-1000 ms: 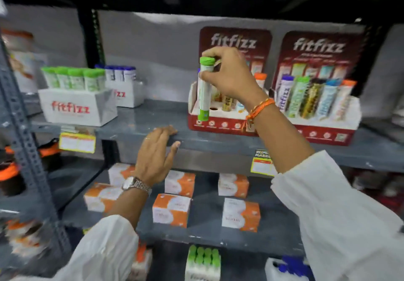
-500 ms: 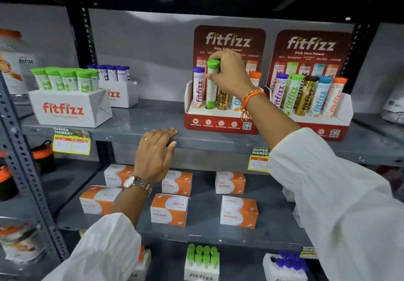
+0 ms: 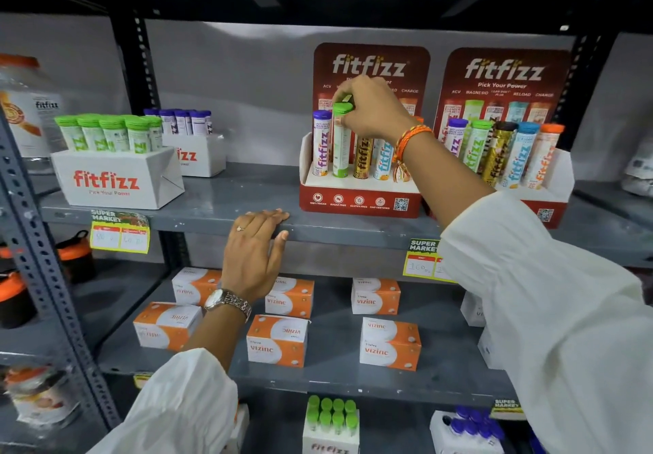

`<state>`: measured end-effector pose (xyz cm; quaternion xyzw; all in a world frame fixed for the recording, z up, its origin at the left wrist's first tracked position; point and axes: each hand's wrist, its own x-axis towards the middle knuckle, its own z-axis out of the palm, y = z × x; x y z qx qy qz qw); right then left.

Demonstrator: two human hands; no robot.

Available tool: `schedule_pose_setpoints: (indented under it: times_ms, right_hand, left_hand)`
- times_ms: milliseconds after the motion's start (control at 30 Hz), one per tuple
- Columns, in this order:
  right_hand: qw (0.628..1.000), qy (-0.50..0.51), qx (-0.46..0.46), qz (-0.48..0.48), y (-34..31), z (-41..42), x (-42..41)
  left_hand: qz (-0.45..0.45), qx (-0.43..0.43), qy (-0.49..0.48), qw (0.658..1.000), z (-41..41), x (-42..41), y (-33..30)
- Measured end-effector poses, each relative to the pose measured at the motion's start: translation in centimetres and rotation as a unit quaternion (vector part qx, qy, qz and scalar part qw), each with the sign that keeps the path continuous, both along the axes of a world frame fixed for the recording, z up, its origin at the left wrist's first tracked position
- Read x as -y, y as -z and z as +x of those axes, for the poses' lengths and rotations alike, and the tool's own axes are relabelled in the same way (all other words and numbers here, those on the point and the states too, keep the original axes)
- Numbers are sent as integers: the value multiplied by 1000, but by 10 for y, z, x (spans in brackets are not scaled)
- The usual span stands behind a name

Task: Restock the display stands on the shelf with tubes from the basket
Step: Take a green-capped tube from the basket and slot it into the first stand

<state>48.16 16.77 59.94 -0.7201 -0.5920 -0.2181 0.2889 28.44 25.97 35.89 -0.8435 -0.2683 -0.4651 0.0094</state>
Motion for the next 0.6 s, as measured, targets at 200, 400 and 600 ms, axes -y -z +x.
schedule_pose_setpoints:
  times_ms: [200,400,600]
  right_hand:
    - [998,-13,-27,-55,-7,-3,-4]
    - [999,-31,-21,-35,-9,-1,-6]
    - [997,-19,-15,-69,-12,6,-7]
  left_hand:
    - [-10,4,1,1000,0,3,-1]
    - [-23,-2,-1,1000,-1,7,-3]
    - [-26,-6,-3,1000,-1,8,-3]
